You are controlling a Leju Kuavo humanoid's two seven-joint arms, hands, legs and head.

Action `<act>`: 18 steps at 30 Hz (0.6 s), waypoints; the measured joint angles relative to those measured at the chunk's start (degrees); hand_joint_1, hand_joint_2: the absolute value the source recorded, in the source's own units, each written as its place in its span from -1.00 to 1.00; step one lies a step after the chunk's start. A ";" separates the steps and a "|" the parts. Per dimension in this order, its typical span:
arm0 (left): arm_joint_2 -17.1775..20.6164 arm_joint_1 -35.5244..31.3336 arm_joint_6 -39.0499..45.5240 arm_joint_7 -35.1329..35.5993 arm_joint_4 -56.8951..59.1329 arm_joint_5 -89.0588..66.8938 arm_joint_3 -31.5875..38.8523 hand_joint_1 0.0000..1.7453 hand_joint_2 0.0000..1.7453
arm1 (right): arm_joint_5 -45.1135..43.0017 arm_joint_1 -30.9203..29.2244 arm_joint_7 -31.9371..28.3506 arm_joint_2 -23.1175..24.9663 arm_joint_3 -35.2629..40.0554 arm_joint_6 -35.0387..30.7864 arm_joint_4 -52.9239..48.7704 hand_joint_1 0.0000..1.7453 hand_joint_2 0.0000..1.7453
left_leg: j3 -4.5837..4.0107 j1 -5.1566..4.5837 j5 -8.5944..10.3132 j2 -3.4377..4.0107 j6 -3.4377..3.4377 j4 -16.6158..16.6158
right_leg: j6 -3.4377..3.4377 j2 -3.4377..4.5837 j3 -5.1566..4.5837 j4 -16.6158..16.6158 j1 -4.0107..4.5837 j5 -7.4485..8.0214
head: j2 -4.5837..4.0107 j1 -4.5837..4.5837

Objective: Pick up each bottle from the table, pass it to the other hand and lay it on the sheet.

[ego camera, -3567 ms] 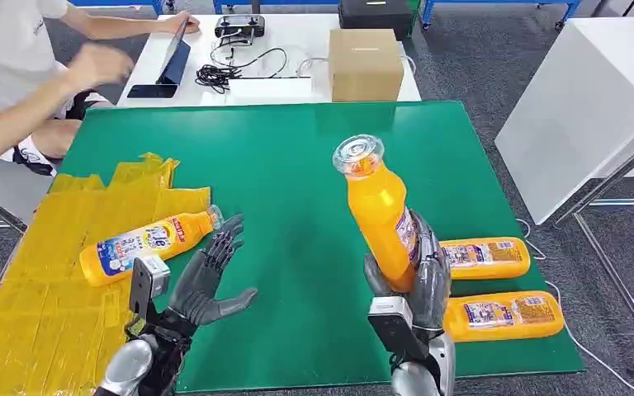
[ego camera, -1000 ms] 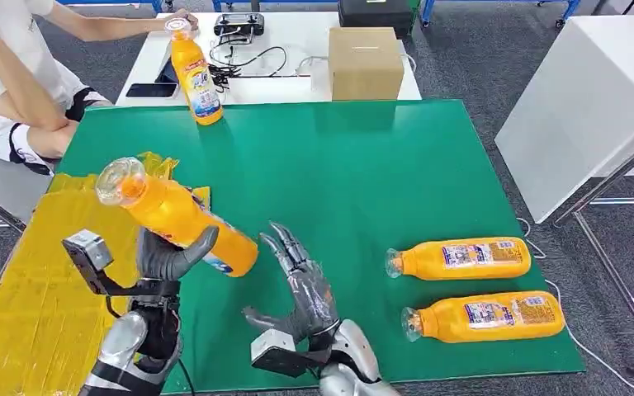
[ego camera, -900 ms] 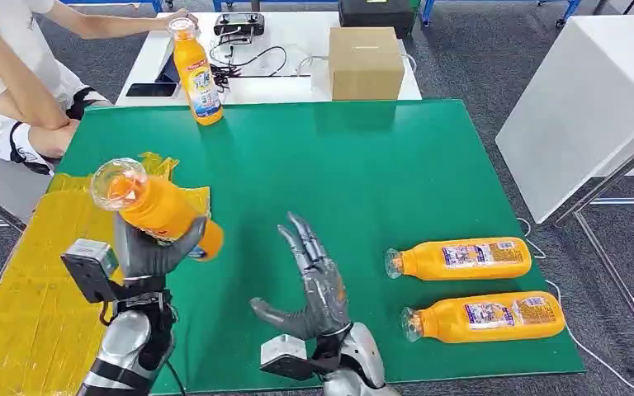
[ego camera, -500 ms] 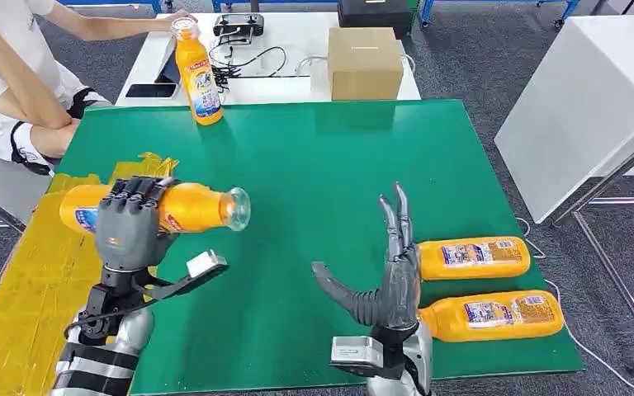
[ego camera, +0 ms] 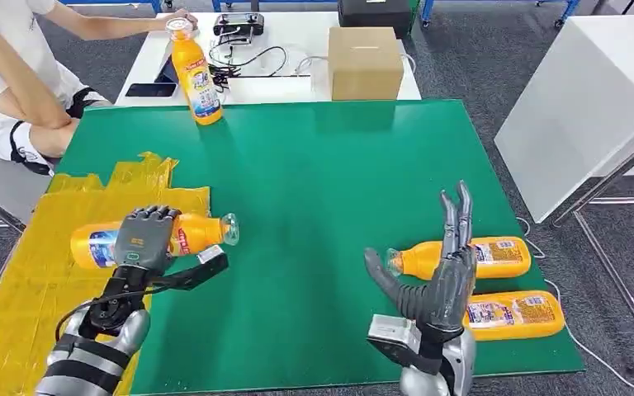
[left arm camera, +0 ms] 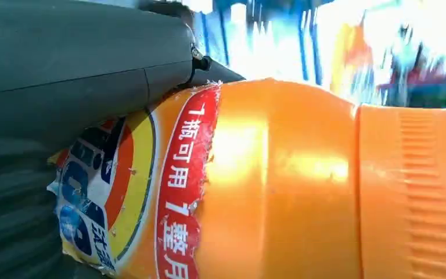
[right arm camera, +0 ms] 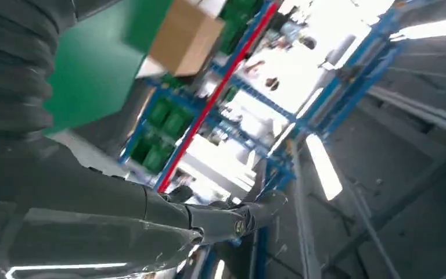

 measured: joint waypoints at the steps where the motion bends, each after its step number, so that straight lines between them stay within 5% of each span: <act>1: 0.07 -0.01 -0.78 -0.75 0.89 2.97 0.09 0.94 1.00 | 2.91 0.05 1.99 -0.33 -0.57 1.12 0.00 -1.00 1.00 | 0.00 -0.01 0.00 0.00 0.00 0.00 | 0.00 0.00 0.00 0.00 -0.01 0.00 | 0.00 0.00; 2: 0.13 0.01 -1.13 -1.72 1.52 5.31 0.28 -1.00 1.00 | 5.53 0.05 3.85 -0.83 -1.11 2.20 0.02 -1.00 1.00 | 0.00 -0.01 0.00 -0.01 0.00 0.00 | 0.00 0.00 0.00 0.00 -0.01 0.00 | 0.00 0.00; 7: 0.28 0.53 -2.42 -3.91 4.02 15.27 2.17 -1.00 1.00 | 12.12 0.01 8.96 -3.74 -3.15 5.77 0.68 -1.00 1.00 | -0.02 -0.01 0.00 -0.07 0.00 0.01 | 0.00 -0.01 0.02 0.00 -0.01 0.00 | 0.00 0.00; 12: 0.11 0.47 0.35 -3.74 7.08 18.31 5.55 -1.00 1.00 | 18.95 -0.71 15.35 -9.50 -4.22 16.29 2.09 -1.00 1.00 | -0.02 0.00 0.00 -0.07 0.00 0.01 | 0.00 -0.01 0.01 0.00 -0.01 0.00 | 0.00 -0.02; 18: -0.79 0.46 3.28 -4.68 9.16 19.42 8.28 -1.00 1.00 | 21.41 -2.14 17.22 -17.36 -4.89 22.66 5.68 -1.00 1.00 | -0.02 -0.02 0.00 -0.11 0.00 0.02 | 0.00 -0.03 0.04 0.00 -0.01 0.00 | 0.00 0.00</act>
